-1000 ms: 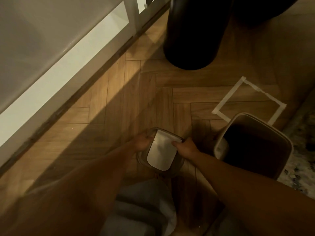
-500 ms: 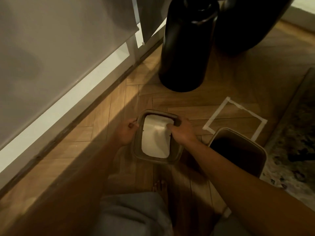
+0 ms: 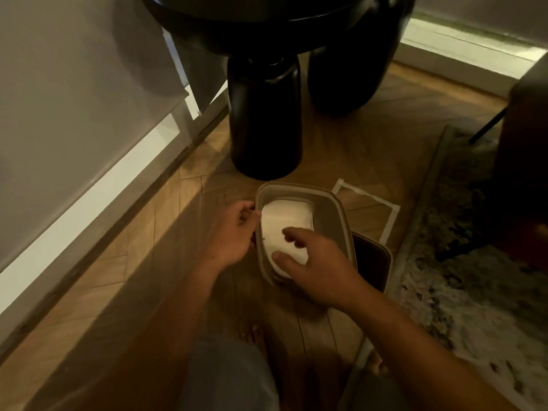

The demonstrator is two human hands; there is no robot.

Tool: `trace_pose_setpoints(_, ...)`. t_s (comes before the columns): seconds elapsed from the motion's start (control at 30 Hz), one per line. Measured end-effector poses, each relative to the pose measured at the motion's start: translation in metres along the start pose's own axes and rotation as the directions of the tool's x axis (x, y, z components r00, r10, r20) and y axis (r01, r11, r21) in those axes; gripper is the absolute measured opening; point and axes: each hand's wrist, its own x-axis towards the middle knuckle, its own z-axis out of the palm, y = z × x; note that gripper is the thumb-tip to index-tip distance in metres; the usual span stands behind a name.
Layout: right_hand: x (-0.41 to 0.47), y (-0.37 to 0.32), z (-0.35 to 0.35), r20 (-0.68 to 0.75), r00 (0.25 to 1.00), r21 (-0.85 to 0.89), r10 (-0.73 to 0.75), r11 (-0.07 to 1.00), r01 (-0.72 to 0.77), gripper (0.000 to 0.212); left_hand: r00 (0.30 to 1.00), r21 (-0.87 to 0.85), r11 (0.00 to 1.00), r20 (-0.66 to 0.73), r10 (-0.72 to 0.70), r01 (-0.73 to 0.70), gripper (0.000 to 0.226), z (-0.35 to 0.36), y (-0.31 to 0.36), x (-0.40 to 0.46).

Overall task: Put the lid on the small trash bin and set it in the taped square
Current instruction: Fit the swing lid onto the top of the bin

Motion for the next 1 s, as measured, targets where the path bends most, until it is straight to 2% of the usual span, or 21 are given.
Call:
trace_pose_setpoints(0.07,-0.010,0.001,-0.002,0.090,0.996,-0.052,-0.015,0.998,0.020,0.079,1.000,0.005,1.000,0.016,0.008,-0.008,0.021,0.015,0.009,-0.005)
trace_pose_setpoints(0.1,-0.014,0.003,-0.004,0.117,0.993,-0.067,-0.018,0.997,0.026,0.076,0.999,0.004,1.000,0.035,0.015,-0.015,0.022,0.025,0.014,-0.007)
trace_pose_setpoints(0.2,-0.020,0.013,-0.009,0.129,0.991,-0.081,-0.037,0.996,0.048,0.042,0.999,-0.011,1.000,0.051,0.019,-0.018,0.022,0.049,0.027,-0.007)
trace_pose_setpoints(0.3,-0.025,0.024,-0.017,-0.023,0.999,-0.044,-0.025,0.999,0.024,0.018,1.000,-0.031,0.999,0.017,0.016,-0.015,0.025,0.071,0.035,-0.003)
trace_pose_setpoints(0.4,-0.023,0.034,-0.031,-0.174,0.985,-0.002,0.005,1.000,-0.006,0.016,0.997,0.063,0.996,-0.019,0.071,-0.069,0.033,0.086,0.041,0.005)
trace_pose_setpoints(0.53,-0.019,0.051,-0.055,-0.244,0.967,0.055,0.067,0.997,-0.055,0.017,0.988,0.119,0.981,-0.006,0.153,-0.152,0.044,0.097,0.036,0.015)
trace_pose_setpoints(0.63,-0.014,0.065,-0.076,-0.314,0.939,0.231,0.143,0.970,-0.070,0.017,0.992,0.166,0.978,0.001,0.130,-0.128,0.052,0.104,0.024,0.025)
trace_pose_setpoints(0.7,-0.009,0.073,-0.090,-0.369,0.901,0.342,0.227,0.935,-0.095,0.014,0.998,0.197,0.978,0.021,0.064,-0.067,0.061,0.110,0.017,0.032)
trace_pose_setpoints(0.83,-0.002,0.087,-0.107,-0.341,0.830,0.690,0.441,0.717,-0.098,0.030,0.978,0.175,0.984,0.196,-0.071,0.037,0.061,0.127,0.005,0.039)
trace_pose_setpoints(0.87,0.001,0.091,-0.109,-0.312,0.814,0.768,0.490,0.634,-0.088,0.033,0.966,0.164,0.985,0.242,-0.090,0.050,0.061,0.130,0.004,0.039)
trace_pose_setpoints(0.93,0.008,0.099,-0.111,-0.226,0.772,0.905,0.595,0.421,-0.060,0.032,0.943,0.199,0.975,0.296,-0.154,0.096,0.076,0.136,0.002,0.040)
trace_pose_setpoints(1.0,0.012,0.109,-0.110,-0.115,0.736,0.972,0.667,0.227,-0.054,0.026,0.926,0.236,0.961,0.311,-0.213,0.141,0.089,0.139,0.000,0.042)
